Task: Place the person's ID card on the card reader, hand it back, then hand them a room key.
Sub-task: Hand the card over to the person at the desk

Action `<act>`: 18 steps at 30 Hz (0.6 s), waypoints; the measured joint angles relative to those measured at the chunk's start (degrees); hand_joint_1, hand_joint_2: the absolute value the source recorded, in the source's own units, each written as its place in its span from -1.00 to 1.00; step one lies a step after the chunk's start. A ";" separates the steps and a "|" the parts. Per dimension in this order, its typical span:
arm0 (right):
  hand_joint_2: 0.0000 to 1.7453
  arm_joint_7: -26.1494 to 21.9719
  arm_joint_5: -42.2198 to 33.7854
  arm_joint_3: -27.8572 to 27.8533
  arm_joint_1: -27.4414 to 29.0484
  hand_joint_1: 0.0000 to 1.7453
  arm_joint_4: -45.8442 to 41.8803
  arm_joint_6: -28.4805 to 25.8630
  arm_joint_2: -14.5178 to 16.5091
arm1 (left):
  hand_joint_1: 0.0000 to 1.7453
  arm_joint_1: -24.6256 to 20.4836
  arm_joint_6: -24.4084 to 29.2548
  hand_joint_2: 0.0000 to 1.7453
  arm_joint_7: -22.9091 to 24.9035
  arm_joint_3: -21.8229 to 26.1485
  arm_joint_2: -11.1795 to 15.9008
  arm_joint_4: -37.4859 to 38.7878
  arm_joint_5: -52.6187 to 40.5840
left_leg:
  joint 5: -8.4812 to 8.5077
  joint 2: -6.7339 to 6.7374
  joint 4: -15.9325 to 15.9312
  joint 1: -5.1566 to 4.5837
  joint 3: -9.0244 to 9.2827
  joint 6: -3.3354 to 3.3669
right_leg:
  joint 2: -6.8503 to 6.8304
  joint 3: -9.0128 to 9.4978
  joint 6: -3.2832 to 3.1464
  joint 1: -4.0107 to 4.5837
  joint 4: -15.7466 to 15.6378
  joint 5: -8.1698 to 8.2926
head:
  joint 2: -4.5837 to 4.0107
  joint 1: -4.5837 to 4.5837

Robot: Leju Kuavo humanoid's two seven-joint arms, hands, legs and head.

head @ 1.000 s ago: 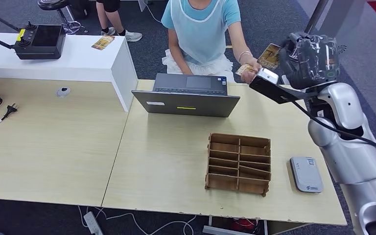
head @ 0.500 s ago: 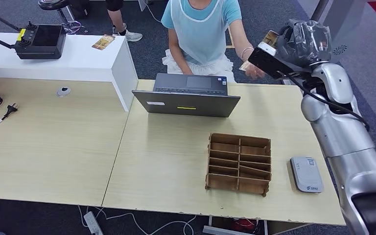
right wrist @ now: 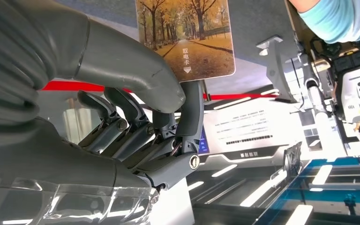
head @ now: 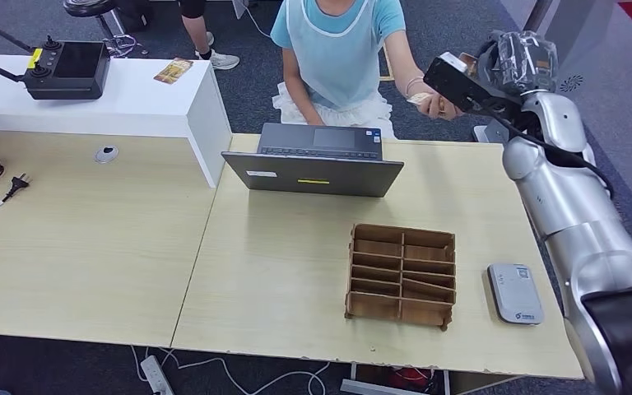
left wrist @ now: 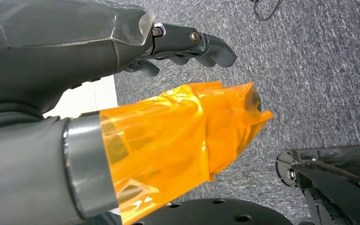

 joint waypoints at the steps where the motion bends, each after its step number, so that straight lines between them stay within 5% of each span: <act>1: 1.00 0.01 0.08 0.01 -0.14 0.82 0.41 -0.02 0.15 | -1.00 -0.02 -0.01 -1.00 0.03 0.00 -0.09 0.02 0.01 | 0.00 0.00 0.00 0.00 0.00 0.00 | 0.00 0.00 0.00 0.00 0.00 0.00 | 0.00 -0.01; 5: 1.00 0.10 0.46 0.10 -0.66 -1.00 1.82 -0.02 0.72 | -1.00 -0.15 -0.01 -1.00 -0.05 0.01 -0.56 0.22 0.09 | 0.00 0.00 0.00 0.00 0.00 0.00 | 0.00 0.00 0.00 0.00 0.00 0.00 | 0.00 0.01; 18: 1.00 -1.09 -3.80 -3.16 1.86 -1.00 -2.70 -6.24 1.30 | -1.00 -0.39 1.36 -1.00 -0.99 0.26 -0.93 0.43 0.40 | 0.00 -0.01 0.02 0.01 0.01 0.00 | -0.01 -0.02 0.00 0.01 0.00 0.00 | 0.00 0.00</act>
